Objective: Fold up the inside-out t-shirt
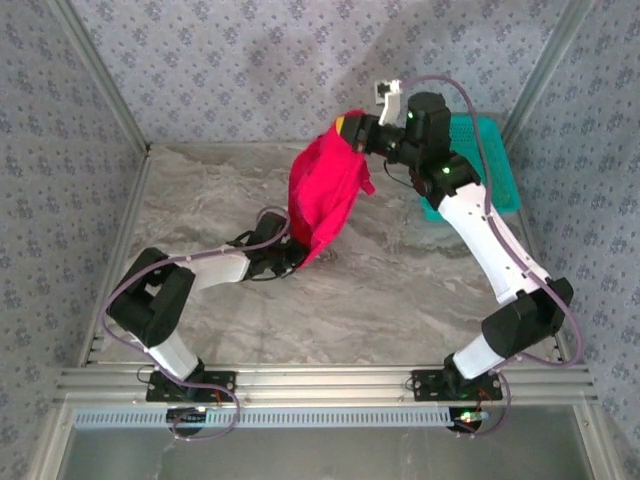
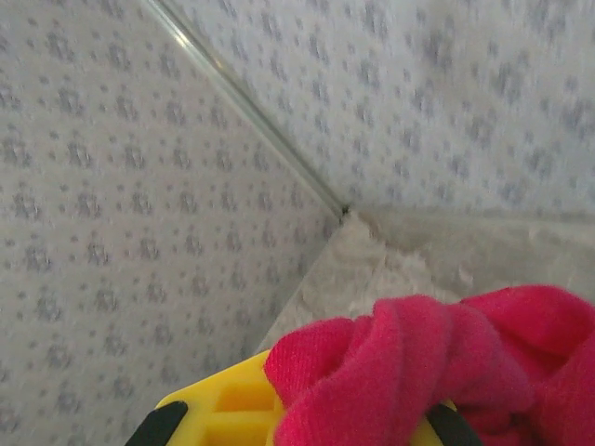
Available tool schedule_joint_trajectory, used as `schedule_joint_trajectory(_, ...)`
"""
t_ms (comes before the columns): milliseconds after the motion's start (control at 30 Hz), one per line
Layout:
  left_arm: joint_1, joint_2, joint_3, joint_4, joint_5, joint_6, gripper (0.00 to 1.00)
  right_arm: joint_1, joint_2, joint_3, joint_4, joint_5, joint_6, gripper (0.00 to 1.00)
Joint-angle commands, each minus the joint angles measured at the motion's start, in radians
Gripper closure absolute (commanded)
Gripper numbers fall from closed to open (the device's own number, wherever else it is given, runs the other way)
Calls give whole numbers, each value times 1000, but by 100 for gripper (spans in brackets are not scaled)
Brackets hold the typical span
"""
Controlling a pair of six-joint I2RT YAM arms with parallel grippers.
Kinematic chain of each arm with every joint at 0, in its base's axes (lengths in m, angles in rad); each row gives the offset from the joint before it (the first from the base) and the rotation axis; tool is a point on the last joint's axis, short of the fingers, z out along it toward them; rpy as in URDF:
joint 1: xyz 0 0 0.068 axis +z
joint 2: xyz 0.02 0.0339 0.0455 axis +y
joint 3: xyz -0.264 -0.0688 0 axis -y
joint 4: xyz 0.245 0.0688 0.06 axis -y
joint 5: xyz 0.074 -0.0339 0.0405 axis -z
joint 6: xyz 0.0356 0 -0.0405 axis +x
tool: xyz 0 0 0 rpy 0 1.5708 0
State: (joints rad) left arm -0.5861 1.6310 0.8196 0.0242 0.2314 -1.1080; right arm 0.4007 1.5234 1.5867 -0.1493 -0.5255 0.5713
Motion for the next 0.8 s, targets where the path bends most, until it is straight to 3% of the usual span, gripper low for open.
schedule_joint_trajectory(0, 55, -134, 29, -135, -84, 115, 61, -31, -62, -164, 57, -213, -28, 100)
schedule_joint_trajectory(67, 73, -186, 63, -207, -124, 182, 43, -38, -69, -261, 33, -272, -84, 100)
schedule_joint_trajectory(233, 103, -227, 156, -283, -103, 370, 26, -20, -103, -530, -57, -302, -228, 100)
schedule_joint_trajectory(333, 100, -154, 226, -240, 44, 472, 22, -12, -157, -658, -5, -281, -233, 100)
schedule_joint_trajectory(433, 84, -42, 297, -213, 123, 556, 21, -10, -205, -725, 22, -251, -229, 100)
schedule_joint_trajectory(767, 29, 291, 597, -257, 176, 626, 20, -6, -339, -870, -5, -191, -235, 100)
